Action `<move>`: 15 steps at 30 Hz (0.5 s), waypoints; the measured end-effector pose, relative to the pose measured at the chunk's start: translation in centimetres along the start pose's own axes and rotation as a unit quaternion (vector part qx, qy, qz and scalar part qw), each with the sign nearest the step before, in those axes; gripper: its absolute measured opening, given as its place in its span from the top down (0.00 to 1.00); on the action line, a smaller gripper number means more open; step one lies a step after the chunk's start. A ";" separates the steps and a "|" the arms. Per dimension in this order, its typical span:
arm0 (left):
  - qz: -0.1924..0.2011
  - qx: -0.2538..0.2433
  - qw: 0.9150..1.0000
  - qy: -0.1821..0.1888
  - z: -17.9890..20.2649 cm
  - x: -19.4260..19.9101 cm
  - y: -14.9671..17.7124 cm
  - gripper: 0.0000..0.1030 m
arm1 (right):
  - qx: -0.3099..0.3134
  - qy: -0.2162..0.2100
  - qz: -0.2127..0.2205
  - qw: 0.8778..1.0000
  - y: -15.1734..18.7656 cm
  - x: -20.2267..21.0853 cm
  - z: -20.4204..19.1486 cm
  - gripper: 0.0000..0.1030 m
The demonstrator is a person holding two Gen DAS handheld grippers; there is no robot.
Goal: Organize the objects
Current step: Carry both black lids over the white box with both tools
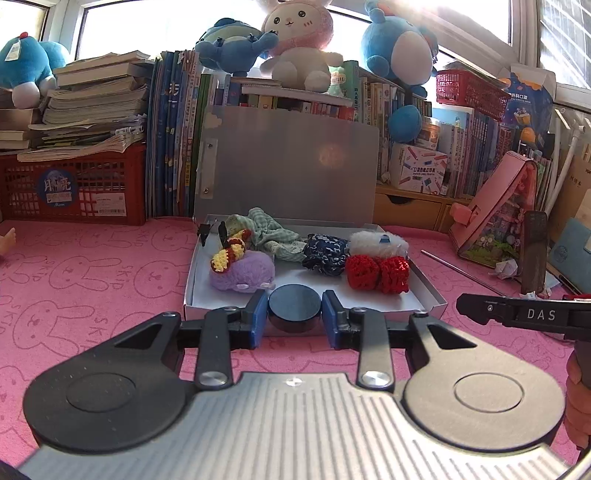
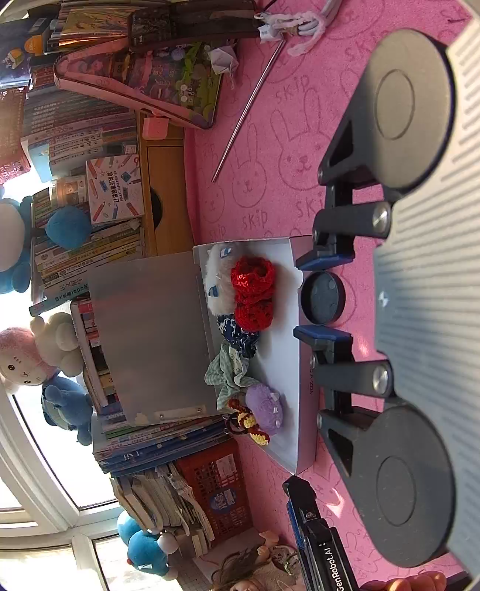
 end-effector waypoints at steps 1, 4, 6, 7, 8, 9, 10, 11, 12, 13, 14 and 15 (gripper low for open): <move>-0.001 0.000 1.000 -0.002 0.0 -0.5 -0.2 0.64 | -0.004 -0.002 -0.004 1.000 -0.3 -0.6 0.1 0.64; -0.004 0.003 1.000 -0.008 -0.1 -2.0 -0.9 0.64 | -0.012 -0.001 -0.009 1.000 -0.9 -2.1 0.3 0.64; -0.003 0.001 1.000 -0.010 -0.2 -3.1 -1.3 0.64 | -0.016 -0.004 -0.012 1.000 -1.5 -3.2 0.5 0.64; -0.003 0.000 1.000 -0.011 -0.2 -3.7 -1.5 0.64 | -0.018 -0.005 -0.013 1.000 -1.7 -3.6 0.6 0.64; -0.004 -0.001 1.000 -0.013 -0.2 -4.2 -1.6 0.64 | -0.021 -0.007 -0.016 1.000 -1.9 -4.2 0.7 0.64; -0.007 -0.001 1.000 -0.015 -0.3 -4.9 -1.7 0.64 | -0.026 -0.010 -0.020 0.999 -2.1 -4.7 0.8 0.64; -0.010 0.001 1.000 -0.016 -0.4 -5.5 -1.8 0.64 | -0.030 -0.011 -0.022 0.999 -2.3 -5.1 0.9 0.64; -0.013 0.004 1.000 -0.017 -0.5 -6.1 -1.9 0.64 | -0.036 -0.012 -0.025 0.999 -2.4 -5.6 1.1 0.64; -0.016 0.007 1.000 -0.017 -0.5 -6.6 -1.9 0.64 | -0.044 -0.012 -0.028 0.999 -2.5 -6.2 1.3 0.64; -0.020 0.011 1.000 -0.019 -0.7 -7.3 -1.9 0.64 | -0.051 -0.014 -0.030 0.998 -2.6 -6.7 1.6 0.64; -0.023 0.013 0.999 -0.020 -0.8 -7.7 -1.9 0.64 | -0.059 -0.015 -0.034 0.998 -2.7 -7.1 1.8 0.64; -0.028 0.017 0.999 -0.020 -0.9 -8.3 -1.8 0.64 | -0.066 -0.016 -0.038 0.997 -2.6 -7.6 2.1 0.64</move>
Point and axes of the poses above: each gripper's, at about its wrist camera, not at the fingertips, and x roughly against the way its jaws point, z to its right, y to its underside, the point moved 8 cm from there along -x, roughly the way its jaws point, and after that the axes turned 10 degrees about -y, right-handed, at the moved point
